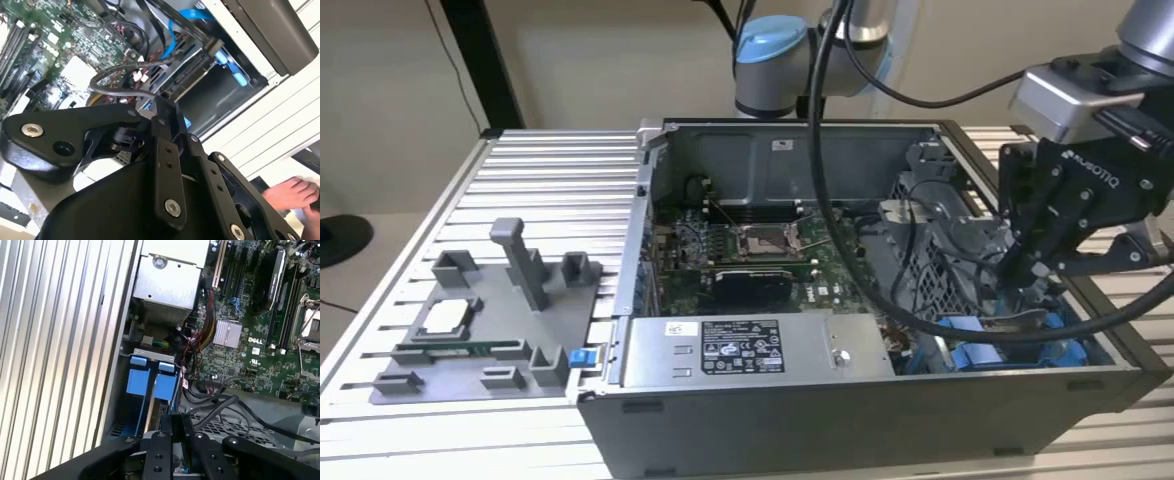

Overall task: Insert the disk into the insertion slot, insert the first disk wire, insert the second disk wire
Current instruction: 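Insert the first disk wire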

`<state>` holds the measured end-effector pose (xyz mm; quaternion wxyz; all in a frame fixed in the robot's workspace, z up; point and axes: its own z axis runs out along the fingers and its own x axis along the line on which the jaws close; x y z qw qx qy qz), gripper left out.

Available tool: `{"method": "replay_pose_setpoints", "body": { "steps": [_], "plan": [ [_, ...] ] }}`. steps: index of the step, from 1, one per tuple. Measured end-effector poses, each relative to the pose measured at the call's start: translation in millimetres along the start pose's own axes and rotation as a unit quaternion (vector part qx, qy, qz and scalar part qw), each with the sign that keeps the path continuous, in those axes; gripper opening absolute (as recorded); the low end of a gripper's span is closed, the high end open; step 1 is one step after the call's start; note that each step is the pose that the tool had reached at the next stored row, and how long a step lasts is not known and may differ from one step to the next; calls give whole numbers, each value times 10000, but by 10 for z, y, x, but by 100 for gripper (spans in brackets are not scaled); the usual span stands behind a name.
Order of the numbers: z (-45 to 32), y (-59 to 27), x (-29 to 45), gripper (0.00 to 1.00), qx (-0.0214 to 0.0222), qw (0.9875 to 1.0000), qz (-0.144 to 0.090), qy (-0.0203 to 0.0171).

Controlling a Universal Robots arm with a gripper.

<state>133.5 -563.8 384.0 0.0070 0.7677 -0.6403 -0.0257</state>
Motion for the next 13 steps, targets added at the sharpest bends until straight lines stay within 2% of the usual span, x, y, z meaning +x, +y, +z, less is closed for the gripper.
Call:
{"method": "replay_pose_setpoints", "body": {
  "steps": [5, 13],
  "plan": [
    [27, -35, 96, 0, -6, 10000, 5, -1],
    [45, -198, 188, 0, -20, 10000, 6, -4]
  ]
}}
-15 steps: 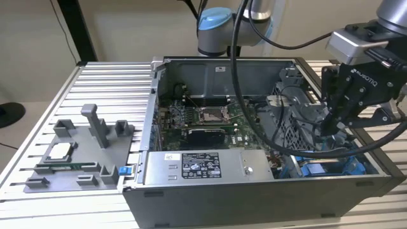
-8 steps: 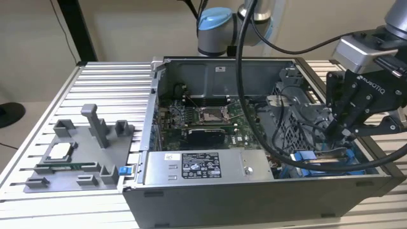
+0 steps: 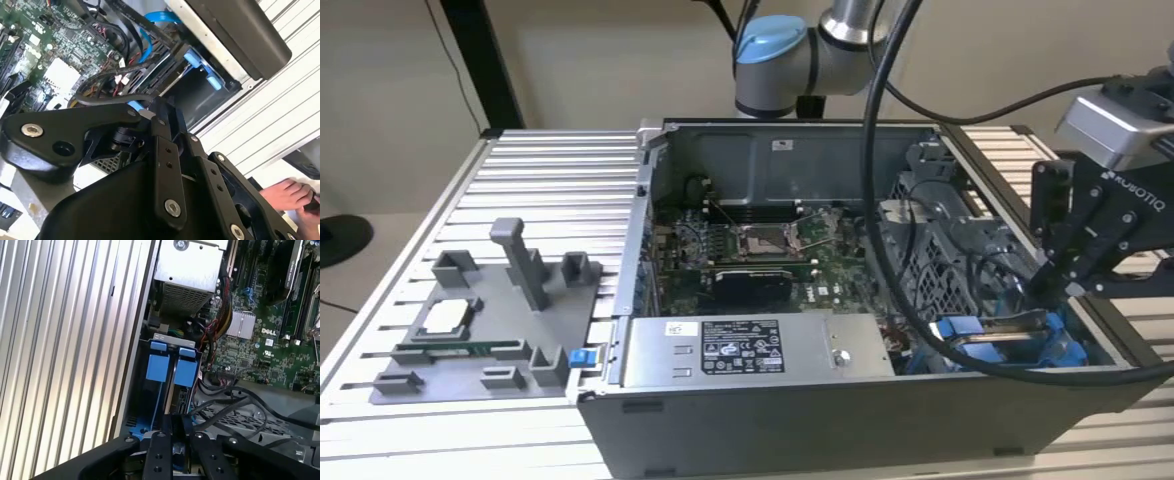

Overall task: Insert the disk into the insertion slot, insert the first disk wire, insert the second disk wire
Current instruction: 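Insert the first disk wire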

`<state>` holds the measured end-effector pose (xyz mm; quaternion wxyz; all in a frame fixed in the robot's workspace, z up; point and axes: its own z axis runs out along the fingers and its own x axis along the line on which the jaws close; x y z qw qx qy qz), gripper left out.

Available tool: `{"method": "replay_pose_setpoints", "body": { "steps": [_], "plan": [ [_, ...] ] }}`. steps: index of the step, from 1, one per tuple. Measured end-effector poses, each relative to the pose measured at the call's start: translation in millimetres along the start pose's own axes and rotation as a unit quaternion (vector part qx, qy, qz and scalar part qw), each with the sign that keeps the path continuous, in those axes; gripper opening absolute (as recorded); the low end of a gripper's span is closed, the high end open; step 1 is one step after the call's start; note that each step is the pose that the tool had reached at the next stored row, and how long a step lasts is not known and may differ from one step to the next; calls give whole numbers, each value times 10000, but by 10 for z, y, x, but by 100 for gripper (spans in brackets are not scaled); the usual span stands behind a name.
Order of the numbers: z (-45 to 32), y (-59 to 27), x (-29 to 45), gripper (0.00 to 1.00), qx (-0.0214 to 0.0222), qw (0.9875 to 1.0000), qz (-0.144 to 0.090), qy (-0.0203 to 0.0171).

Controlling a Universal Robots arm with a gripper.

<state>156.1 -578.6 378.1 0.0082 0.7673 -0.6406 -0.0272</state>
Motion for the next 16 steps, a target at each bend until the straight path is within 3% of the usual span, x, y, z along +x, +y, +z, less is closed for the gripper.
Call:
{"method": "replay_pose_setpoints", "body": {
  "steps": [6, 7, 10, 11, 12, 16],
  "plan": [
    [0, -33, 7, 0, -4, 10000, 5, -1],
    [0, -34, 8, 0, -49, 10000, 6, -9],
    [0, -34, 7, 0, -307, 9995, 11, -70],
    [0, -40, 9, 0, -347, 9993, 10, -101],
    [0, -47, 12, 0, -335, 9993, 4, -170],
    [7, -55, 16, 0, -270, 9983, 1, -525]
  ]
}}
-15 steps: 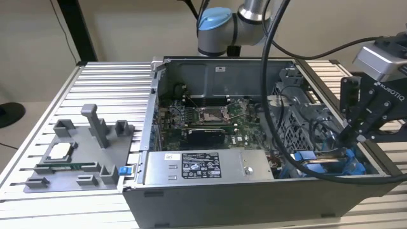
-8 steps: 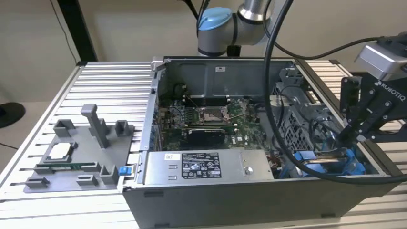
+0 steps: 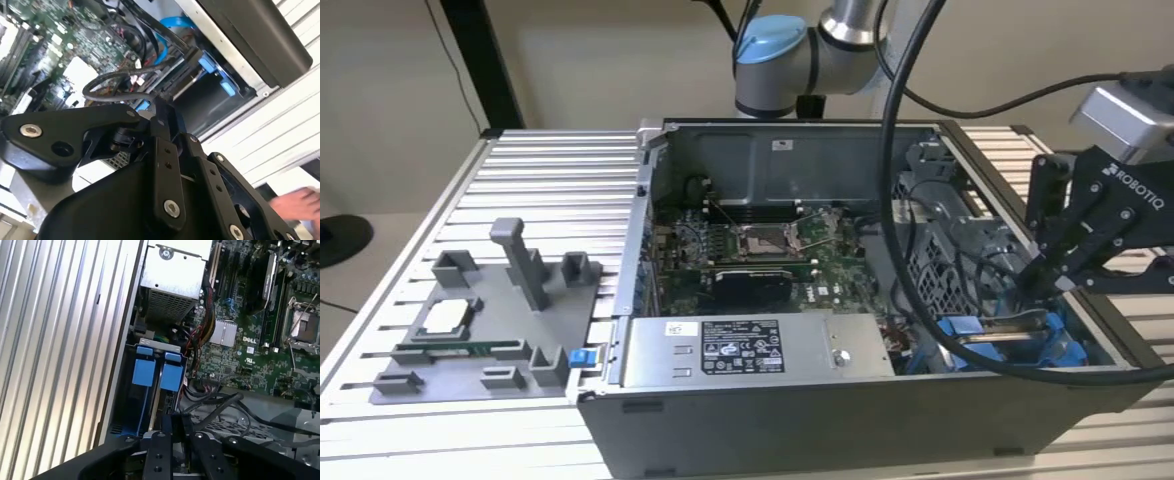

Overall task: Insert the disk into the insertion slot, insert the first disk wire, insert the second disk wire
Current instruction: 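Insert the first disk wire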

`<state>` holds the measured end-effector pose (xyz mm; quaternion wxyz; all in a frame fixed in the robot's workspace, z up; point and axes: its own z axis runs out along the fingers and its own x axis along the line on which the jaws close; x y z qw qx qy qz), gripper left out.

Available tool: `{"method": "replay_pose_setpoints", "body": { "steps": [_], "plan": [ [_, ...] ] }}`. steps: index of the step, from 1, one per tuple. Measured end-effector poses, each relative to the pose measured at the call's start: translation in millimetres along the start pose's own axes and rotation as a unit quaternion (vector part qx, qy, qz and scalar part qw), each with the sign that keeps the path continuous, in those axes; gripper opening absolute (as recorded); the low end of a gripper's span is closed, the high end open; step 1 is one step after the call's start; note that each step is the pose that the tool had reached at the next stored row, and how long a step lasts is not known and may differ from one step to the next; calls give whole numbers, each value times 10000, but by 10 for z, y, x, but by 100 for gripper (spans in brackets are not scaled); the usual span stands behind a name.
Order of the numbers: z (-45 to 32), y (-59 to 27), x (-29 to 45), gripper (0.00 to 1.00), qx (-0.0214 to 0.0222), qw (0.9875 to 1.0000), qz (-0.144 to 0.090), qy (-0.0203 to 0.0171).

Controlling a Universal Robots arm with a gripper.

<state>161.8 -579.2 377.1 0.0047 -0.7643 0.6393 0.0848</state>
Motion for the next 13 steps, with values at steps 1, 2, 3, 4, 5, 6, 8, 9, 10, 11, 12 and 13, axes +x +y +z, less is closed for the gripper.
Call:
{"method": "replay_pose_setpoints", "body": {
  "steps": [1, 2, 3, 4, 5, 6, 8, 9, 10, 11, 12, 13],
  "plan": [
    [3, -3, 3, 0, 11, 10000, 1, -58],
    [4, -5, 8, 0, 14, 10000, 6, -77],
    [3, -3, 17, 0, 8, 10000, 21, -80],
    [1, -2, 29, 0, -13, 10000, 39, -86],
    [0, 1, 42, 0, -42, 9999, 59, -94],
    [-2, 3, 55, 0, -74, 9999, 78, -102],
    [-4, 8, 77, 0, -130, 9998, 111, -115],
    [-5, 7, 84, 0, -145, 9998, 118, -119],
    [-5, 2, 92, 0, -157, 9997, 124, -121],
    [-8, -24, 102, 0, -163, 9997, 125, -123],
    [-13, -68, 114, 0, -170, 9997, 126, -124],
    [-17, -109, 125, 0, -174, 9997, 127, -125]
  ]
}}
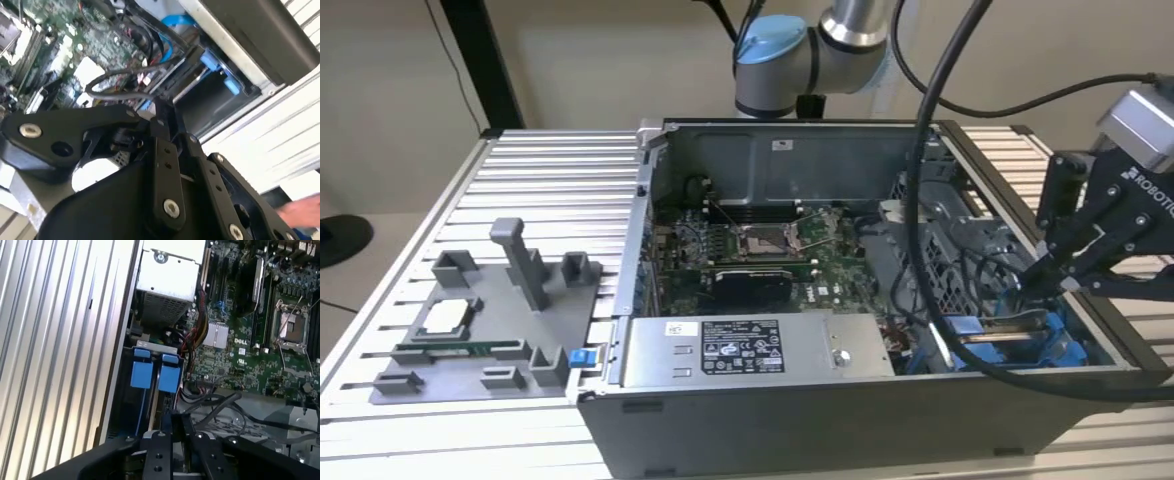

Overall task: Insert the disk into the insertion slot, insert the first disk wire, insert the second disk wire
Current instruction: 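Insert the first disk wire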

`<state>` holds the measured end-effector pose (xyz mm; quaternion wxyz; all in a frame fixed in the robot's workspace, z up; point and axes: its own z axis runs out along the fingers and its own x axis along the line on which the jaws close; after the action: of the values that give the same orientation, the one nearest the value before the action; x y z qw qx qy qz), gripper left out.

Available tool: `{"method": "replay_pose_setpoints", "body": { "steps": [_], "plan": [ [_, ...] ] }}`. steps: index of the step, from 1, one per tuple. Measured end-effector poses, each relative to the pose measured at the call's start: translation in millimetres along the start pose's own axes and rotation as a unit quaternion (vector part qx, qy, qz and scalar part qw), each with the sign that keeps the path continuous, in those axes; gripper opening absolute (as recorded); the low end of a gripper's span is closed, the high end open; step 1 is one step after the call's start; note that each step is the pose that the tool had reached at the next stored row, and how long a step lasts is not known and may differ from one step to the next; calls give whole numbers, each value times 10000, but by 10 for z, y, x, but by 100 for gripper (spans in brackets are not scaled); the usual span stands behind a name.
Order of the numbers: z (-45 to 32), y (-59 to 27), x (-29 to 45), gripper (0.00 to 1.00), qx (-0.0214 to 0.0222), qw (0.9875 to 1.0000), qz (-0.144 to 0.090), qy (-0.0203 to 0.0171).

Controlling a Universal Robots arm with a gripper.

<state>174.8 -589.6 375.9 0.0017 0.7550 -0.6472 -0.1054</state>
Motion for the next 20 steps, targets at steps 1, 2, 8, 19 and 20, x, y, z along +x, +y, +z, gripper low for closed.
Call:
{"method": "replay_pose_setpoints", "body": {
  "steps": [1, 2, 8, 19, 20],
  "plan": [
    [-4, -32, 9, 0, -2, 10000, 0, 0],
    [-6, -52, 19, 0, -4, 10000, 0, -1],
    [40, -64, 81, 0, -44, 10000, 63, -18],
    [166, -95, 103, 0, 47, 9980, 630, -101],
    [172, -97, 103, 0, 51, 9978, 651, -103]
  ]
}}
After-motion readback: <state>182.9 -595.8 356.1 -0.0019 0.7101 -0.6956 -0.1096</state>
